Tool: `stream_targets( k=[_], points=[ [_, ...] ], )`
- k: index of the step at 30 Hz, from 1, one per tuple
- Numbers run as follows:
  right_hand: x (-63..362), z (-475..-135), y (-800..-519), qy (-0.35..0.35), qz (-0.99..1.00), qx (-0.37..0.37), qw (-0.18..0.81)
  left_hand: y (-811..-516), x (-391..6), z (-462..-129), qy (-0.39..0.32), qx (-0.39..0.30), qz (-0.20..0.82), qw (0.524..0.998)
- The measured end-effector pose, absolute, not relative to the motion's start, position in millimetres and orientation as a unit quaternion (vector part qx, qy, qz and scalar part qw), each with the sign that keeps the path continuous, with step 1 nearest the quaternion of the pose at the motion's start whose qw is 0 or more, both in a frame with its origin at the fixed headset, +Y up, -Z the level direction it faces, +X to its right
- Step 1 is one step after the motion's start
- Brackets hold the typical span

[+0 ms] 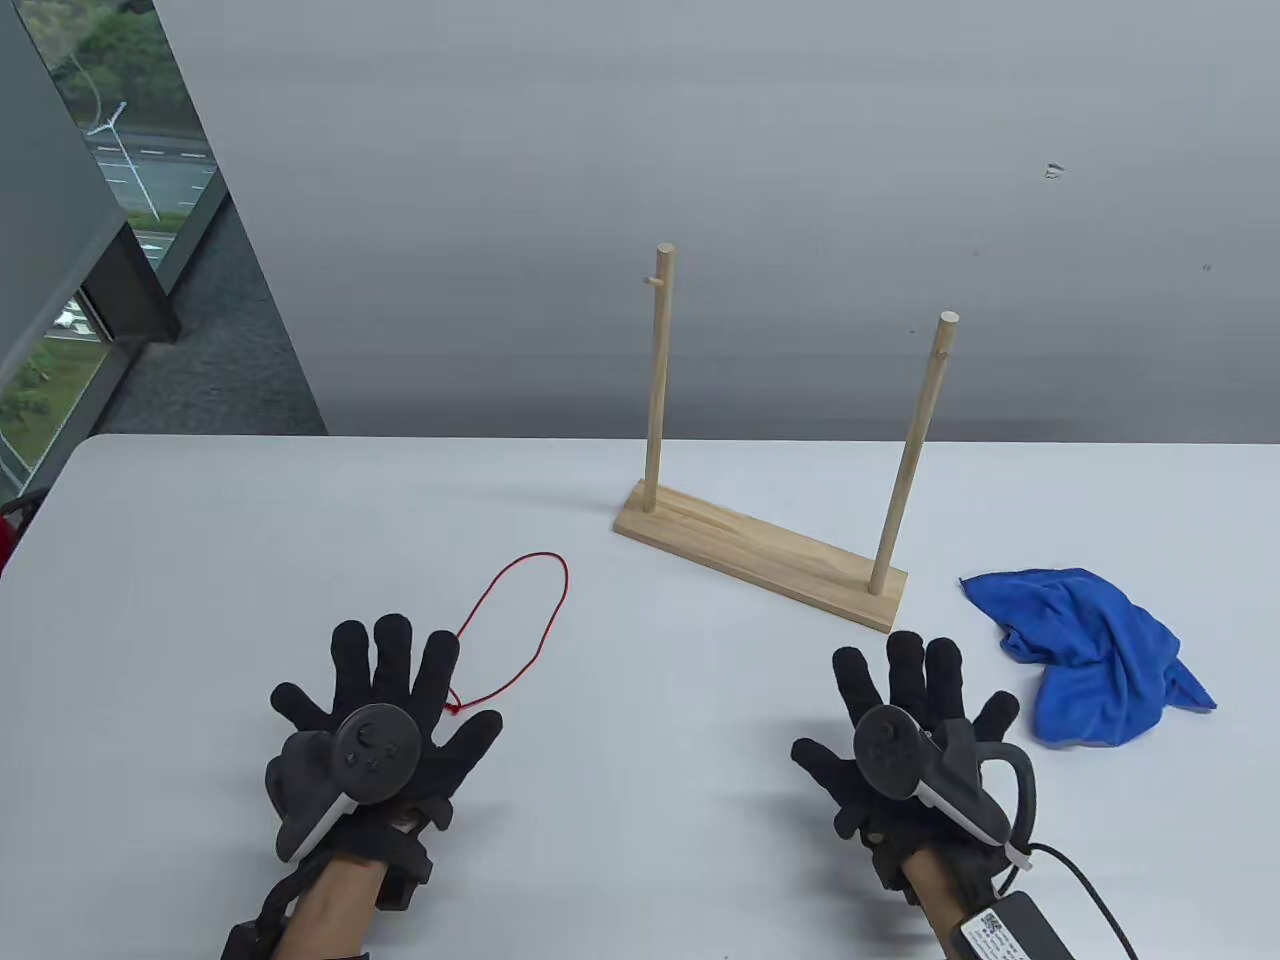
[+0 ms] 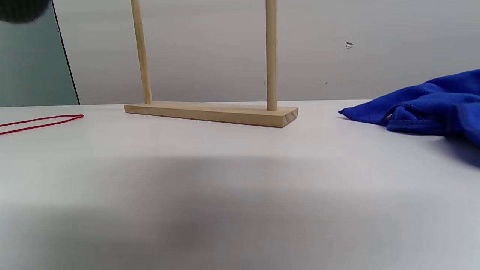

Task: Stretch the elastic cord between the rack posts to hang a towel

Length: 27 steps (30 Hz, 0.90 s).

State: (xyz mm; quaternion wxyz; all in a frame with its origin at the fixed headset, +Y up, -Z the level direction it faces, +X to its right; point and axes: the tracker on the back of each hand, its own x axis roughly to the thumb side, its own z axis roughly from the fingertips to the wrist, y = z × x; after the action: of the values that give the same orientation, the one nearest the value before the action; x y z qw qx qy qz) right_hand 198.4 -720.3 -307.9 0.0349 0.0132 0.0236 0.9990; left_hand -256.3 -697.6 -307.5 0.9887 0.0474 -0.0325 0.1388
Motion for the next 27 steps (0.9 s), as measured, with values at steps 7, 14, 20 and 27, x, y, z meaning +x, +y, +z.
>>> stream_targets(
  k=[7, 14, 20, 27],
  points=[
    [199.8, -306.8, -726.0, 0.022, 1.000, 0.005, 0.019, -695.5, -258.4, -306.3, -0.030, 0.050, 0.149, 0.987],
    [199.8, -304.8, -721.4, -0.002, 1.000, -0.002, 0.016, -696.6, -260.2, -307.3, -0.034, 0.044, 0.162, 0.985],
    [197.9, -304.7, -722.9, 0.001, 1.000, -0.002, 0.016, -697.2, -260.3, -307.5, -0.036, 0.046, 0.161, 0.985],
    [197.4, -304.7, -716.6, -0.022, 0.997, 0.007, 0.074, -698.1, -258.9, -305.9, -0.037, 0.074, 0.140, 0.987]
  ],
)
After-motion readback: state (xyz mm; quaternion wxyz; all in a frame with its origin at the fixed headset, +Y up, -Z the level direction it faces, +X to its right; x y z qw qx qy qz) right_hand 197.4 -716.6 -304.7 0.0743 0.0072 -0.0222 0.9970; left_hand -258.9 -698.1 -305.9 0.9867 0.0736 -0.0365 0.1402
